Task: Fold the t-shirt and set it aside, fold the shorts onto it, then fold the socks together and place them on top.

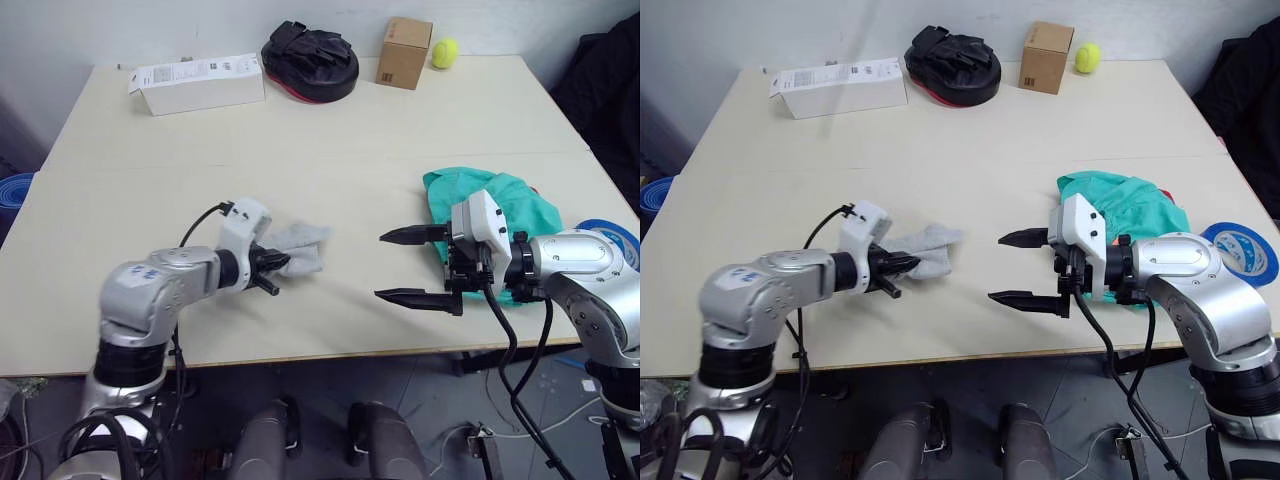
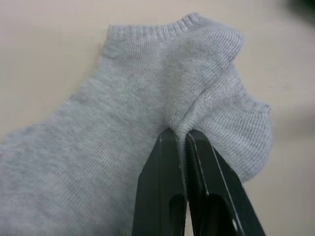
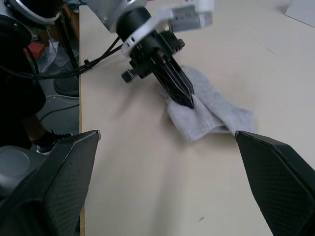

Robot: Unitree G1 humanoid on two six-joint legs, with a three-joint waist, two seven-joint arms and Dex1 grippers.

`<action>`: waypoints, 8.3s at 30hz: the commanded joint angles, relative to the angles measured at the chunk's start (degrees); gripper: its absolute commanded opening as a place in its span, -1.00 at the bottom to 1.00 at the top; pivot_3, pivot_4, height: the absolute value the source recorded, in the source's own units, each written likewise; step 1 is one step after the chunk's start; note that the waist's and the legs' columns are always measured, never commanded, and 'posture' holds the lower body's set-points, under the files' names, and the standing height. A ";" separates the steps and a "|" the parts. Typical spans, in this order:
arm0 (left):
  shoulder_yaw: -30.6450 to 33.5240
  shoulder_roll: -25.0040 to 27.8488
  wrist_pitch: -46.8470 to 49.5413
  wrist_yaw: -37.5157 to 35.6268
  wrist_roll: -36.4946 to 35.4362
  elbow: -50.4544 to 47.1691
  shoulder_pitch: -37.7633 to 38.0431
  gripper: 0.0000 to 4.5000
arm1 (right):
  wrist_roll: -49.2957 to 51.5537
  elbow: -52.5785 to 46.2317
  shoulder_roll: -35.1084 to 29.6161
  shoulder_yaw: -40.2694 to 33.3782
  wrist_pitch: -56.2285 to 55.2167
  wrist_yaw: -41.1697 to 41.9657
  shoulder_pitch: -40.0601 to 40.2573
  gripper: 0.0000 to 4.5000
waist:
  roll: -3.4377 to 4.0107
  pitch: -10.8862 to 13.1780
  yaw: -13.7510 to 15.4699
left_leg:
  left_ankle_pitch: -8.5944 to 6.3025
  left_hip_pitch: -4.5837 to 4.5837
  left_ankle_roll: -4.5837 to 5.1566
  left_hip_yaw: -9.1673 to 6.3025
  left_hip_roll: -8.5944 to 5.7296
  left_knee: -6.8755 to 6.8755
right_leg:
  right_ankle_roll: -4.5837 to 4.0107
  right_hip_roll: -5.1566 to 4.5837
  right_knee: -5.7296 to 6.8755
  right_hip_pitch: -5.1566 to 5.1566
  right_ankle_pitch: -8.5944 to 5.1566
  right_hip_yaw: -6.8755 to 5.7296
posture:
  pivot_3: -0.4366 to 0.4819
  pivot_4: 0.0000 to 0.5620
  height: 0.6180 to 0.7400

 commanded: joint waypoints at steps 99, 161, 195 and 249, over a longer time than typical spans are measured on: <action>-1.48 30.64 -57.95 -45.64 13.34 -1.70 18.02 0.63 | -40.86 37.84 14.44 20.02 -47.79 0.36 -19.39 0.75 | 0.00 0.00 -1.94 | 0.12 -0.80 0.08 0.30 0.16 0.41 | -0.06 -0.02 0.45 -0.96 0.25 -0.07 | -0.05 -0.47 1.00; -2.11 29.14 -58.68 -48.00 11.72 5.84 11.47 -1.00 | -44.30 52.82 19.80 19.84 -60.69 0.65 -28.07 -1.00 | 0.01 0.00 -2.20 | 0.18 -0.77 0.02 0.30 0.20 0.48 | -0.06 0.05 0.96 -1.07 0.25 -0.04 | -0.05 -0.47 1.00; -11.61 23.33 -83.85 -62.70 21.52 40.86 -9.58 -1.00 | -45.37 18.17 9.46 19.25 -40.51 -2.41 -5.61 -1.00 | -0.01 0.00 -1.84 | 0.15 -0.85 0.10 0.30 0.18 0.77 | -0.06 0.01 0.93 -1.06 0.25 -0.13 | -0.05 -0.47 1.00; -12.27 15.29 -58.46 -47.25 21.13 25.77 -6.25 -0.99 | -47.10 33.27 17.14 20.23 -31.19 -11.32 -16.02 -1.00 | -0.02 -0.01 -1.77 | 0.17 -0.87 0.10 0.18 0.14 0.87 | -0.04 -0.01 1.10 -1.02 0.24 -0.12 | -0.05 -0.47 1.00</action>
